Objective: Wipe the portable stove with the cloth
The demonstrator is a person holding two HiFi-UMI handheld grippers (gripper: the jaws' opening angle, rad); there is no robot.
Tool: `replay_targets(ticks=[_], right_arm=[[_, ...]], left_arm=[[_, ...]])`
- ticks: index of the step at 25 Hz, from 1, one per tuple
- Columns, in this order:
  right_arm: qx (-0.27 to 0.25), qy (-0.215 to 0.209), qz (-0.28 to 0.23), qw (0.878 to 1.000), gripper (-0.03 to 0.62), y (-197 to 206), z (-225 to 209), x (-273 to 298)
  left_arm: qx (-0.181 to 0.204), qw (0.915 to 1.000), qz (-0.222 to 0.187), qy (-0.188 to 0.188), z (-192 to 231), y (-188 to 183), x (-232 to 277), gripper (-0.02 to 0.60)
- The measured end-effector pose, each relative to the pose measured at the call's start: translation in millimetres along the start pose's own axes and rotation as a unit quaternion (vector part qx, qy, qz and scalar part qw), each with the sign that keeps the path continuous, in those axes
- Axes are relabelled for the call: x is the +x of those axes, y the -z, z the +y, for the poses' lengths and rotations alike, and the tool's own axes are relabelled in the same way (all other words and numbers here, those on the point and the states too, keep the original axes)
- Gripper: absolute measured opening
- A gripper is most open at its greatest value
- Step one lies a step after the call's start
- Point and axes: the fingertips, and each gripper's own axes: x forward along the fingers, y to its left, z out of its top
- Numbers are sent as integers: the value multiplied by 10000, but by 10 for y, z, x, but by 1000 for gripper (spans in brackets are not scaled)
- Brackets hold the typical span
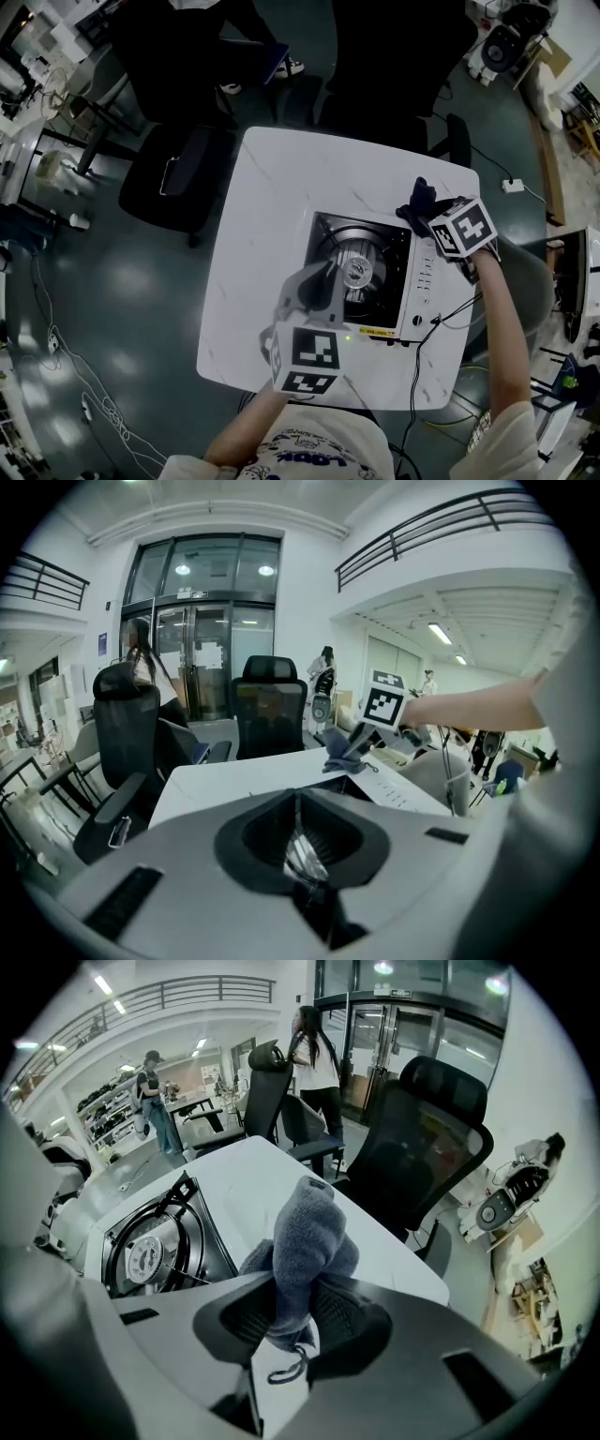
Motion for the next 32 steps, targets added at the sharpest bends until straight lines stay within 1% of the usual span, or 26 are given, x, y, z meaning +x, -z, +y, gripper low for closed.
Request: replay_targets(ticks=[8,10,15,18,21,26,32], right_arm=[[39,357,83,9993,109,281,-203,-121],[124,418,48,9990,109,343,-244,-144],[584,527,-104,9968,109,459,-338,-184],[895,662,-188,9936,109,549,-402,-201],[1102,815,-202,9904,109,689,-453,-202],[1429,892,-394,9849,109,782,-445,-206],[1953,1086,-494,9735,109,928,-486,-181]], left_arm=[[79,9999,34,126,-159,-11,22,31],[126,9998,34,153,-205,-16,37,31],[253,9994,59,232,-303,-17,50,31],[278,9992,73,263,-352,-14,68,31],[303,9990,64,317,-408,-32,81,31],[356,9985,80,416,-510,-17,85,31],[355,9984,100,431,-538,8,72,31]])
